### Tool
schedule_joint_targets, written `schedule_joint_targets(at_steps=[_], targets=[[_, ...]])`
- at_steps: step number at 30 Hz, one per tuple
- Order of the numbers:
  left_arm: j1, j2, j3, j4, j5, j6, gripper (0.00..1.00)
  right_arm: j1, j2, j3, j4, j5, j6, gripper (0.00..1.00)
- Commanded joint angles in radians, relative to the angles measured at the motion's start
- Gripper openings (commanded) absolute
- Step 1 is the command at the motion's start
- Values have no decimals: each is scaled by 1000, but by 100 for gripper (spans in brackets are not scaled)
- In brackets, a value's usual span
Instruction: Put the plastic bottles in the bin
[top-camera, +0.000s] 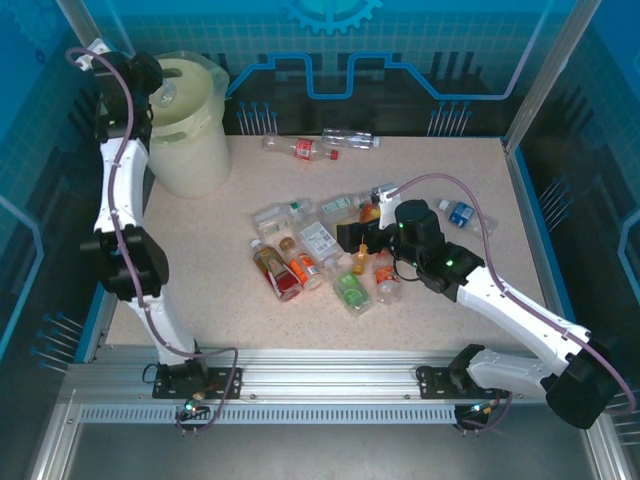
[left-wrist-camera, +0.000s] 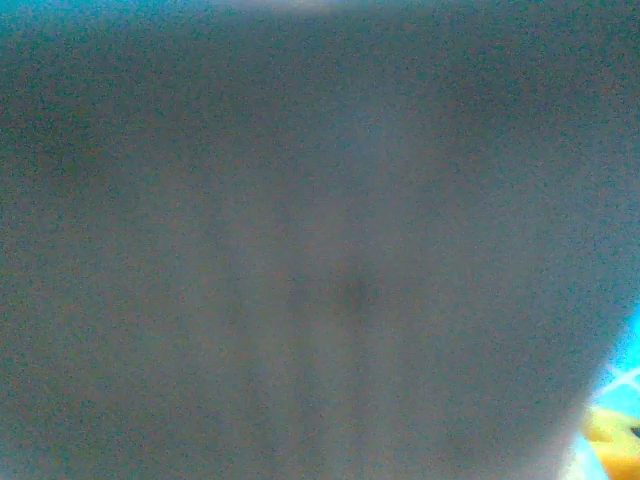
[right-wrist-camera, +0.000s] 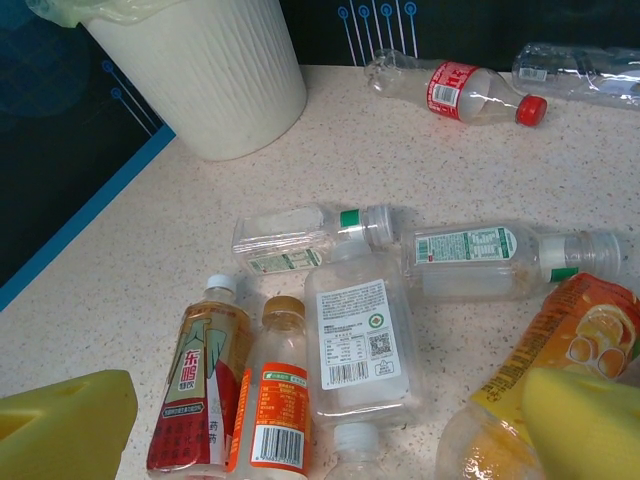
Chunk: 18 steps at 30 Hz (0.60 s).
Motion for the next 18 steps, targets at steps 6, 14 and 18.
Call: schedule_joint_targets(at_steps=[6, 14, 18], targets=[[-3, 242, 296, -161, 232, -16, 49, -2, 12, 27, -41, 34, 54, 100], [-3, 284, 297, -166, 356, -141, 50, -2, 31, 49, -74, 32, 62, 100], [-5, 298, 274, -136, 429, -226, 58, -3, 44, 53, -72, 27, 61, 100]])
